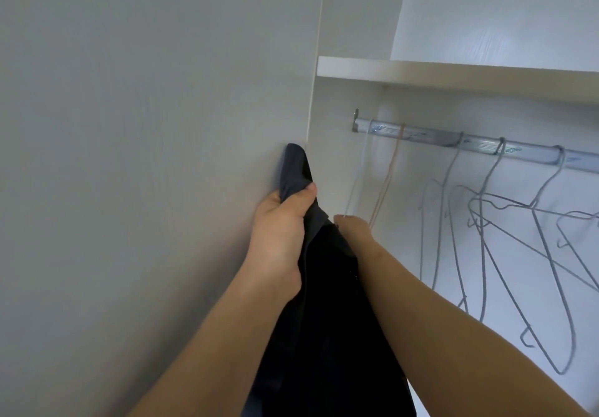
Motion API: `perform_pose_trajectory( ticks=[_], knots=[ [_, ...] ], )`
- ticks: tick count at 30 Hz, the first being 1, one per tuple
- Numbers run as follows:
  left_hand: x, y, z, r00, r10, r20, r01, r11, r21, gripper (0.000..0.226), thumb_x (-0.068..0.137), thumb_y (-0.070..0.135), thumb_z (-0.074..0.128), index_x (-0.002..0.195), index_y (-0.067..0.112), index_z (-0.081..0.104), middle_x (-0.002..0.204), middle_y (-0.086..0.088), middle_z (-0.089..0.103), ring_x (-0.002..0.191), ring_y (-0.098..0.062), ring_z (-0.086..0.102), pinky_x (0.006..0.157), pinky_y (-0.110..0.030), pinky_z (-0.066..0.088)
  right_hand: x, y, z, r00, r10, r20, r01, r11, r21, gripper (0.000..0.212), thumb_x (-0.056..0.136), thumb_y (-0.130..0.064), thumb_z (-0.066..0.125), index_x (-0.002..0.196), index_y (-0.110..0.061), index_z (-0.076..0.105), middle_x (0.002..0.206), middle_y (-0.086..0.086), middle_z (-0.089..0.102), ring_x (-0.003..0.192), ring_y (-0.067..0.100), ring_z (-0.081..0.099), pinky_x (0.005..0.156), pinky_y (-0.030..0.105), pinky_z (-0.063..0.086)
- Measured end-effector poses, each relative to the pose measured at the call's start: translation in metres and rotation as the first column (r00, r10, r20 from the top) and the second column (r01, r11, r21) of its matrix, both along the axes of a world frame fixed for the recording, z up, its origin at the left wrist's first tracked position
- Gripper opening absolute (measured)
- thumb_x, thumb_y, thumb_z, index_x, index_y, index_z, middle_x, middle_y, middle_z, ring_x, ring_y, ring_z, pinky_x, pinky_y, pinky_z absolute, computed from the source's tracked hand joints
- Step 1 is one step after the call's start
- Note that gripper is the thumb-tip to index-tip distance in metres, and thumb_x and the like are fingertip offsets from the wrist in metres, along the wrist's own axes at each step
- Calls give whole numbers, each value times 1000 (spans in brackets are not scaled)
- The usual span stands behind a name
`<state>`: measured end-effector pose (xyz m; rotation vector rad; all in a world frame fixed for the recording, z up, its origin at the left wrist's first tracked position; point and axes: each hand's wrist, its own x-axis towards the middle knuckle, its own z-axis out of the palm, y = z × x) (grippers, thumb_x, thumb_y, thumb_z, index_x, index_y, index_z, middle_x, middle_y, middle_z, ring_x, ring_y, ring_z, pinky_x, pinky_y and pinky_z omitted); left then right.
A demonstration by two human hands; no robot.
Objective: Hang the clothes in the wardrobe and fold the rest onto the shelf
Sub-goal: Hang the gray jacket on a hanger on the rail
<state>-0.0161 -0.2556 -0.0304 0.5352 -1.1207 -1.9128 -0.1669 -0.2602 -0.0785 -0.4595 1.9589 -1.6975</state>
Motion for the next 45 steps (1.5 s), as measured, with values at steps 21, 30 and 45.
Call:
perform_pose_trajectory(
  ticks=[21, 30, 45],
  knots=[
    [8, 67, 0, 996, -58, 67, 38, 962, 270, 23, 82, 29, 66, 99, 13, 64, 84, -7, 65, 75, -25, 62, 71, -35, 53, 28, 143, 11, 973, 106, 203, -34, 944, -329, 5, 94, -16, 51, 94, -17, 56, 41, -8, 27, 33, 7, 19, 34, 16, 14],
    [-7, 151, -16, 972, -103, 209, 54, 972, 231, 43, 81, 31, 67, 118, 10, 59, 103, -11, 62, 91, -28, 60, 73, -37, 51, 57, 282, -4, 954, 210, 213, -117, 917, -381, 11, 92, -20, 55, 95, -15, 64, 46, -6, 24, 35, 7, 17, 34, 15, 15],
    [-4, 242, -6, 975, -152, 162, 103, 956, 276, 45, 74, 61, 64, 99, 24, 68, 103, 3, 63, 99, -17, 58, 90, -33, 44, 50, 458, -30, 964, 232, -130, -250, 958, -142, 38, 88, -7, 49, 54, -17, 61, 41, -7, 25, 36, 9, 17, 38, 16, 18]
  ],
)
